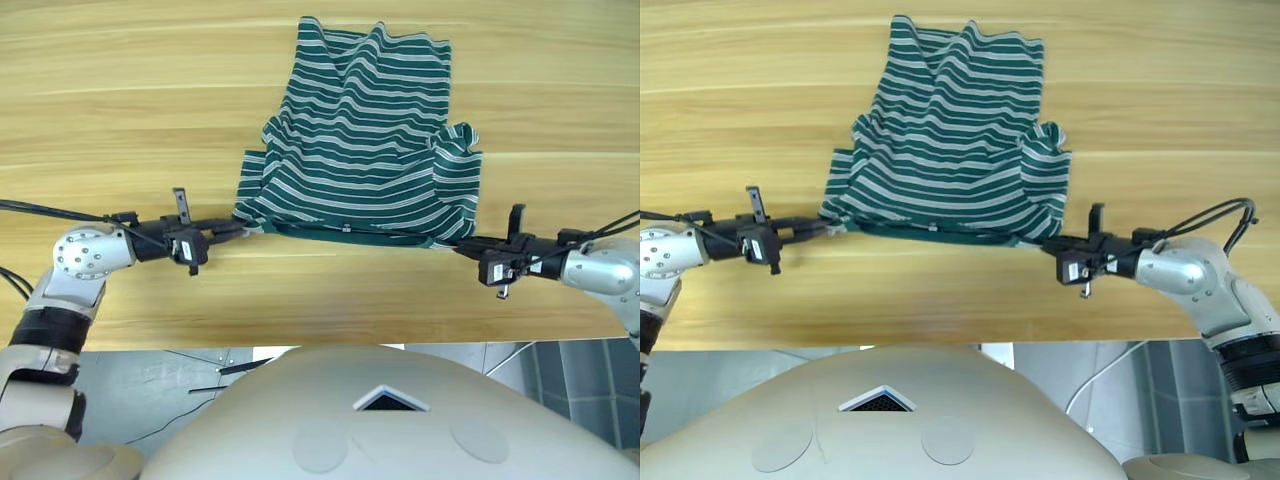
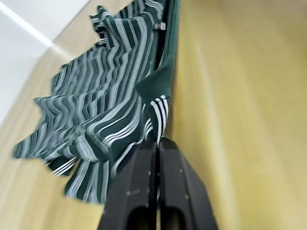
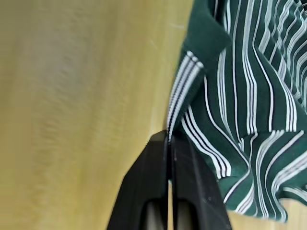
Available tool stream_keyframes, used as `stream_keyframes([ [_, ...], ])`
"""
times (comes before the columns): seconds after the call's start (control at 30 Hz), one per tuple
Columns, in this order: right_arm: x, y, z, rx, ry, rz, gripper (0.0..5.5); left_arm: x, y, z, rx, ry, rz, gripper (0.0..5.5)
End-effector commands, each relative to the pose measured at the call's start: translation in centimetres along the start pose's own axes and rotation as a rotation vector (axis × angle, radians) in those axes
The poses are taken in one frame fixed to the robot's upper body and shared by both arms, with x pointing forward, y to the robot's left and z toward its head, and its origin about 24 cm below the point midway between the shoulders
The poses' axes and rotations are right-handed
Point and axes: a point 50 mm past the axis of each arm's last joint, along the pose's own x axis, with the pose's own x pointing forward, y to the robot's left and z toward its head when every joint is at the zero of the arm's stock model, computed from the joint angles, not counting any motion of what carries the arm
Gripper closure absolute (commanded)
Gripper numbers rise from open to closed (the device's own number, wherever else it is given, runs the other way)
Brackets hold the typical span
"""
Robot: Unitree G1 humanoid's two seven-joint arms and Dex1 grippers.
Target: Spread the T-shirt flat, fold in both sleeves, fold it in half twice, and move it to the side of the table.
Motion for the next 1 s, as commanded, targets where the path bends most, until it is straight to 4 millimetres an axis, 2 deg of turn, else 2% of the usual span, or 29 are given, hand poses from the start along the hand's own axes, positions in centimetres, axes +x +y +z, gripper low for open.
stream_keyframes([
  [0.03, -1.6, 1.5, 1.1, 0.022, -0.055, 0.113, 5.5, -0.8, -1.7, 2.1, 0.005, 0.001, -0.168, 5.17],
  [0.33, -2.1, 1.1, 1.0, 0.078, -0.03, 0.099, 5.5, -0.7, -1.7, 3.4, -0.004, 0.02, -0.167, 3.72],
  [0.57, -2.2, 1.2, 3.4, 0.081, -0.145, 0.106, 4.23, -0.6, -0.4, 3.3, -0.003, 0.005, -0.1, 2.63],
  [0.73, -3.6, 0.8, 4.2, 0.065, -0.232, 0.072, 4.18, -0.6, 1.8, 4.4, -0.043, -0.151, 0.027, 1.74],
  [0.83, -4.9, -0.3, 3.5, 0.051, -0.205, 0.008, 4.18, -1.0, 3.0, 4.7, -0.061, -0.226, 0.084, 1.74],
  [0.9, -6.2, -1.9, 3.6, 0.069, -0.244, -0.104, 4.18, -0.9, 3.6, 4.4, -0.048, -0.223, 0.109, 1.74],
  [0.93, -6.7, -3.2, 2.9, 0.084, -0.219, -0.195, 4.37, -0.6, 3.9, 4.2, -0.042, -0.222, 0.119, 1.69],
  [1.0, -6.9, -5.7, -0.5, 0.122, 0.009, -0.389, 4.65, -0.1, 3.9, 3.4, -0.012, -0.182, 0.113, 1.69],
])
